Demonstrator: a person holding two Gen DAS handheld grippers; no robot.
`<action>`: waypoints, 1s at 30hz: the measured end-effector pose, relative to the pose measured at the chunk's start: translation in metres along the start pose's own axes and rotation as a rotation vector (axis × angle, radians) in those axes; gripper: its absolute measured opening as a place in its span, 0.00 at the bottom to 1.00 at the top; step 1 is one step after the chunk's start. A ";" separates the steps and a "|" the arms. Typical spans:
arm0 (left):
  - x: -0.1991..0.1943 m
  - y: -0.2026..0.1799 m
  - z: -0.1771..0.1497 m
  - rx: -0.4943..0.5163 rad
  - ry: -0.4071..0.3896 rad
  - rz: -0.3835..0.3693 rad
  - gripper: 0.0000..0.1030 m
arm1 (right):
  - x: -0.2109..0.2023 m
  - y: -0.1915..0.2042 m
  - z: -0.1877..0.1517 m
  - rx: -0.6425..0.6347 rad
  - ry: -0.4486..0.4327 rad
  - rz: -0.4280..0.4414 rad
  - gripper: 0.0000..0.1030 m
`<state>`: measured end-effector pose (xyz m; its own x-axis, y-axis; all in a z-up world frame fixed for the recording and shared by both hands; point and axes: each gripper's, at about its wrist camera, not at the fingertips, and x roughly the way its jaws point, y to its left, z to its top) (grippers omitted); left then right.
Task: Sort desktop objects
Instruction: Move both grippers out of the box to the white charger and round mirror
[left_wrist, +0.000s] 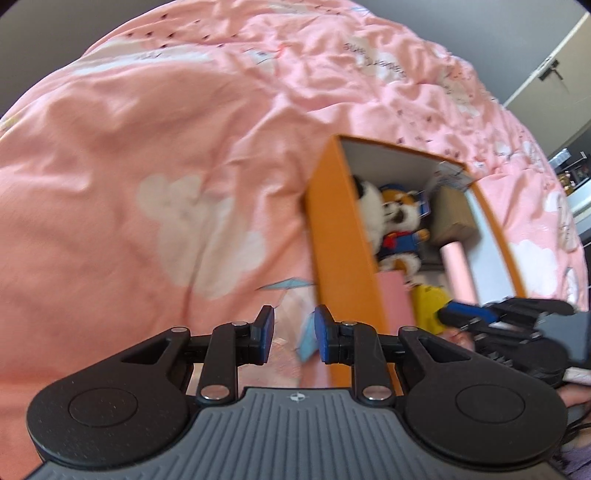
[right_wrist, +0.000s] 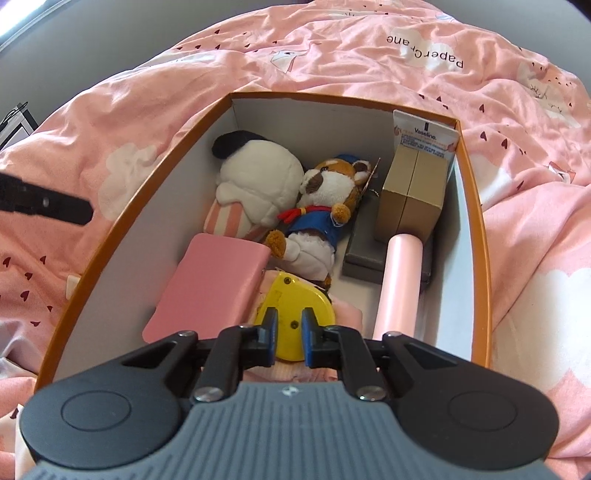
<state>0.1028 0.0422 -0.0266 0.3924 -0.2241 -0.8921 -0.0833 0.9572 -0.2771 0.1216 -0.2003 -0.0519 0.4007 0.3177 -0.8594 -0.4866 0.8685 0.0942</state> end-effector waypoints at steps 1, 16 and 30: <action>0.001 0.005 -0.003 0.001 0.012 0.014 0.25 | -0.003 0.002 0.001 0.002 -0.014 0.006 0.16; 0.004 0.013 -0.056 0.417 0.105 0.222 0.49 | -0.021 0.105 0.038 -0.269 -0.063 0.171 0.23; 0.023 0.001 -0.078 0.849 0.160 0.212 0.54 | 0.019 0.147 0.067 -0.490 0.111 0.161 0.30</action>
<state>0.0399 0.0239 -0.0751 0.3080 0.0108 -0.9513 0.5927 0.7800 0.2008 0.1100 -0.0413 -0.0208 0.2198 0.3670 -0.9039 -0.8518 0.5238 0.0055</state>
